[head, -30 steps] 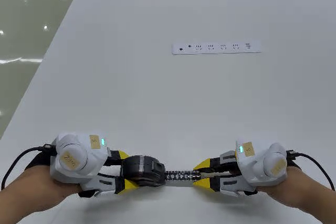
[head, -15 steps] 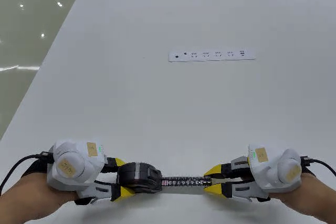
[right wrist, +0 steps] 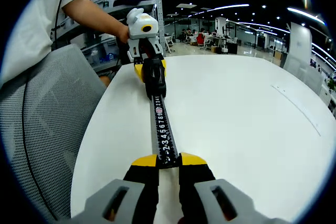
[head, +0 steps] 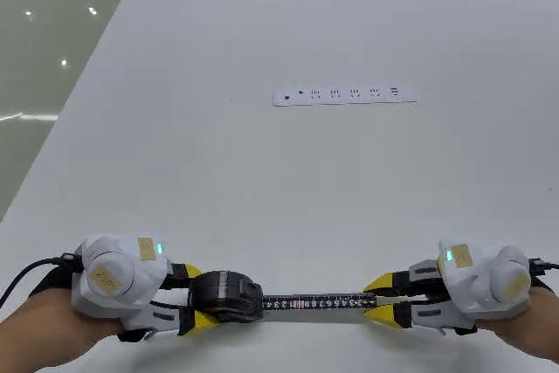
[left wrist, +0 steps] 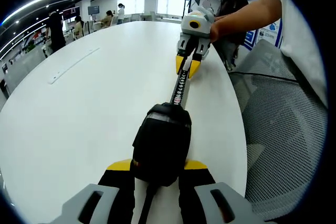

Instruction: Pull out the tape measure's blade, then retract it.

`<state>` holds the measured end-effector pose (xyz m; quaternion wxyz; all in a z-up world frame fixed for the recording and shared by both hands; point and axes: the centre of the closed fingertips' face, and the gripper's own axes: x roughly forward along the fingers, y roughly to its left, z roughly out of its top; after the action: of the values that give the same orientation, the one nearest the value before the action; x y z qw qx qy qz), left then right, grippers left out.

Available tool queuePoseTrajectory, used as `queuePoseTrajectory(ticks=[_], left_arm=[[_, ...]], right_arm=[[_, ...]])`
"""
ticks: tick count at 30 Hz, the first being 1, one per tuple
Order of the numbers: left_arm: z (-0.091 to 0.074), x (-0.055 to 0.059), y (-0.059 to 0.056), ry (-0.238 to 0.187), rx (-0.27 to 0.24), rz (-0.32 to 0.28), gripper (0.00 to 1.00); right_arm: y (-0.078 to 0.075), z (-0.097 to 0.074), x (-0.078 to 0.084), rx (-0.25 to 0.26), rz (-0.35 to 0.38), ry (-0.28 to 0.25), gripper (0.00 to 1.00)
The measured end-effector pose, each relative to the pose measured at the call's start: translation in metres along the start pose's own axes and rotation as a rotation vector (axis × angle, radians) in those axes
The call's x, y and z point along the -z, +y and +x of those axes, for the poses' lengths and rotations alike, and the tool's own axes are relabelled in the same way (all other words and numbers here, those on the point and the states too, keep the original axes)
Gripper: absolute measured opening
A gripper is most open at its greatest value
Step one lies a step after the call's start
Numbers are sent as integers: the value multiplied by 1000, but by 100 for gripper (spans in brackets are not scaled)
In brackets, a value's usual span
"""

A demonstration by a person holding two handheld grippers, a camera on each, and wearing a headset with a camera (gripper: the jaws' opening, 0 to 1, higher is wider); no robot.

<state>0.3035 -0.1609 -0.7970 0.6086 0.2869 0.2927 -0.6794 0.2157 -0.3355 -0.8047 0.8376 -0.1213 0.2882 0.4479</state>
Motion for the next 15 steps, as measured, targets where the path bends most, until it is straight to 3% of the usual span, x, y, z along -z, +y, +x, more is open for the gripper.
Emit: queuePoseTrajectory(ticks=[15], left_arm=[[0, 1, 0, -2, 0, 1, 29]], right_arm=[[-7, -33, 25, 30, 20, 49, 11]])
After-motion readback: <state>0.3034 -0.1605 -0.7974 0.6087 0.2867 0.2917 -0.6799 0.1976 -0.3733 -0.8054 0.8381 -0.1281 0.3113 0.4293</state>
